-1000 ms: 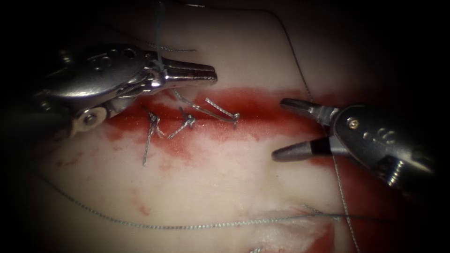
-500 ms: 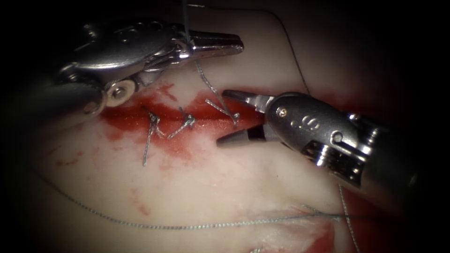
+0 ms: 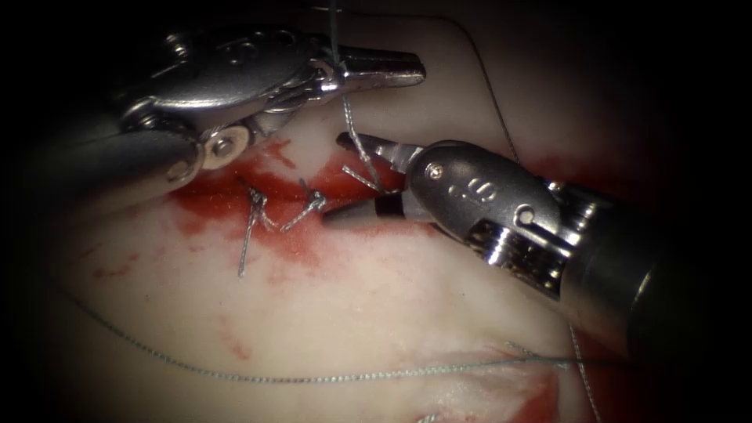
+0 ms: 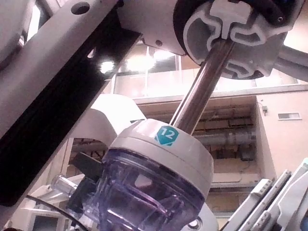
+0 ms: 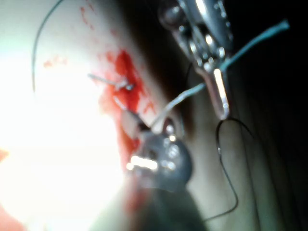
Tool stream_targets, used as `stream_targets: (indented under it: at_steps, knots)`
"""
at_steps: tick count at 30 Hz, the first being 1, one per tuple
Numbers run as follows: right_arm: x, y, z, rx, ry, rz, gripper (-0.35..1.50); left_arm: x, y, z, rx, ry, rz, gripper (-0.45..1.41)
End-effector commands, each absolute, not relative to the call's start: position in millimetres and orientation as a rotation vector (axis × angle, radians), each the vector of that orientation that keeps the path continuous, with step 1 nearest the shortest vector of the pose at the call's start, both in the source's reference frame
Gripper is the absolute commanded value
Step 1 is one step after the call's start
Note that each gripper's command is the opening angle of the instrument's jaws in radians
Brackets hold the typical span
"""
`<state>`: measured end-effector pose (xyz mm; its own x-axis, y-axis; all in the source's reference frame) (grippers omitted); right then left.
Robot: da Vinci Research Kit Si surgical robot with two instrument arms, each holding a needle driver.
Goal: Wound Closure
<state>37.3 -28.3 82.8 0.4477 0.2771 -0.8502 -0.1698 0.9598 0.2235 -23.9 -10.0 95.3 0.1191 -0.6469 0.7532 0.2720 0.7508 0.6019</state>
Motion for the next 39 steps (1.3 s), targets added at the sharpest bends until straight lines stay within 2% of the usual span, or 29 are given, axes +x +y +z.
stream_targets:
  at_steps: [1, 14, 20, 21, 22, 24, 25, 39]
  knots:
    - [38.4, -27.3, 82.6, 0.109, 1.084, 0.287, 1.38, -24.4, -8.8, 94.7, 0.348, -1.293, -0.69, -0.45]
    - [39.3, -27.5, 82.7, 0.115, 1.089, 0.312, 1.4, -23.8, -8.9, 94.2, 0.361, -1.297, -0.686, -0.45]
    - [39.4, -27.8, 82.9, 0.112, 1.088, 0.308, 1.33, -23.6, -8.9, 94.2, 0.363, -1.298, -0.684, -0.45]
    - [39.4, -27.8, 82.9, 0.112, 1.088, 0.308, 1.23, -23.6, -8.9, 94.2, 0.363, -1.298, -0.683, -0.45]
    - [39.4, -27.7, 82.9, 0.112, 1.088, 0.308, 0.79, -23.6, -8.9, 94.2, 0.363, -1.298, -0.683, -0.45]
    - [39.2, -27.6, 82.8, 0.111, 1.088, 0.312, -0.21, -23.6, -8.9, 94.1, 0.364, -1.298, -0.683, -0.45]
    - [39.2, -27.3, 82.7, 0.099, 1.083, 0.323, -0.35, -23.6, -9.0, 94.1, 0.364, -1.298, -0.683, -0.45]
    - [37.7, -25.5, 81.4, 0.217, 1.083, 0.516, -0.35, -22.7, -8.8, 93.6, 0.378, -1.302, -0.678, -0.45]
